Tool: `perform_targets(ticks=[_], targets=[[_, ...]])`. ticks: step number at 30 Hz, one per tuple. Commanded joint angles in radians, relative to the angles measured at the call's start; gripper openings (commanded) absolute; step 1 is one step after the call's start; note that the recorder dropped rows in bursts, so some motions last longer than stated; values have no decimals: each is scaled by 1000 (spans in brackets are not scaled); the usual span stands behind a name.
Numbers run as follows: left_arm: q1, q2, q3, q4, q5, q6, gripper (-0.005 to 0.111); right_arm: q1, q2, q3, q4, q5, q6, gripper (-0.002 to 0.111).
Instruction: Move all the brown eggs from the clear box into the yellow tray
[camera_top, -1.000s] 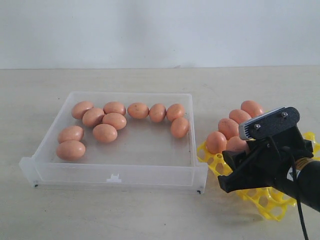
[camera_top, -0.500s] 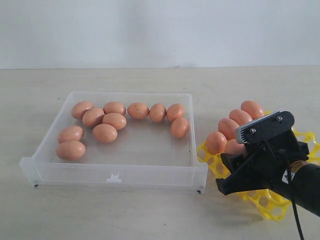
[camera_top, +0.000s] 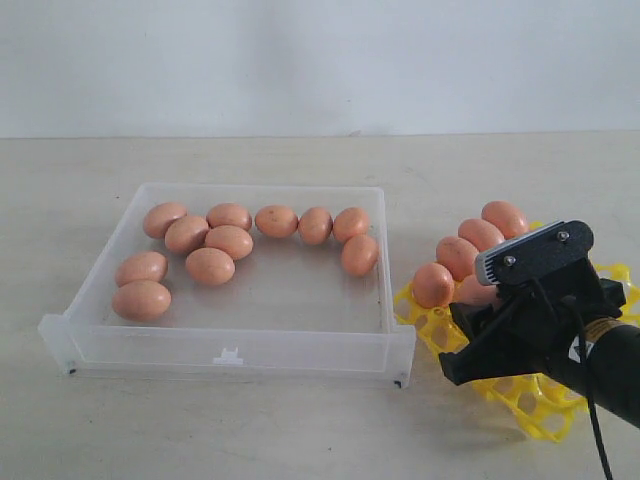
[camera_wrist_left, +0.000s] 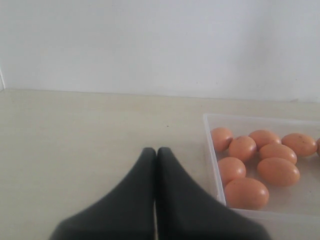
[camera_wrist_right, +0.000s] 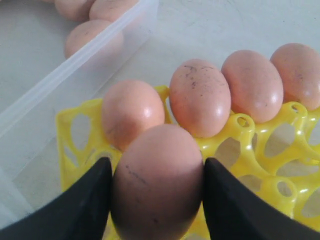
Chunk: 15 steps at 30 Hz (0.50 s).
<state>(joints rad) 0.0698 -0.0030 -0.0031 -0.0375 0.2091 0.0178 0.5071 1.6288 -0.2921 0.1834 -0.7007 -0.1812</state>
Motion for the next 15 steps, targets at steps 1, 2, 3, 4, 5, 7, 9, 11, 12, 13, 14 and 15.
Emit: perform_targets(ticks=[1, 2, 3, 4, 5, 7, 9, 11, 12, 13, 14, 15], targets=[[1, 3, 3, 2, -6, 2, -4, -11, -1, -1, -4, -14, -1, 6], [1, 3, 3, 2, -6, 2, -4, -11, -1, -1, -9, -18, -1, 6], [1, 3, 3, 2, -6, 2, -4, -11, -1, -1, -9, -20, -1, 6], [1, 3, 3, 2, -6, 2, -4, -11, -1, -1, -9, -26, 8, 6], [1, 3, 3, 2, -6, 2, -4, -11, -1, -1, -11, -26, 16, 6], [1, 3, 3, 2, -6, 2, -4, -10, -1, -1, -15, -26, 22, 6], [1, 3, 3, 2, -6, 2, -4, -10, -1, -1, -18, -28, 22, 6], [1, 3, 3, 2, -6, 2, -4, -10, -1, -9, -18, -20, 22, 6], [1, 3, 3, 2, -6, 2, -4, -10, -1, -18, -21, -13, 22, 6], [1, 3, 3, 2, -6, 2, -4, -10, -1, -29, -29, 1, 22, 6], [1, 3, 3, 2, -6, 2, -4, -10, -1, -37, -37, 12, 24, 6], [1, 3, 3, 2, -6, 2, -4, -10, -1, -42, -37, 21, 24, 6]])
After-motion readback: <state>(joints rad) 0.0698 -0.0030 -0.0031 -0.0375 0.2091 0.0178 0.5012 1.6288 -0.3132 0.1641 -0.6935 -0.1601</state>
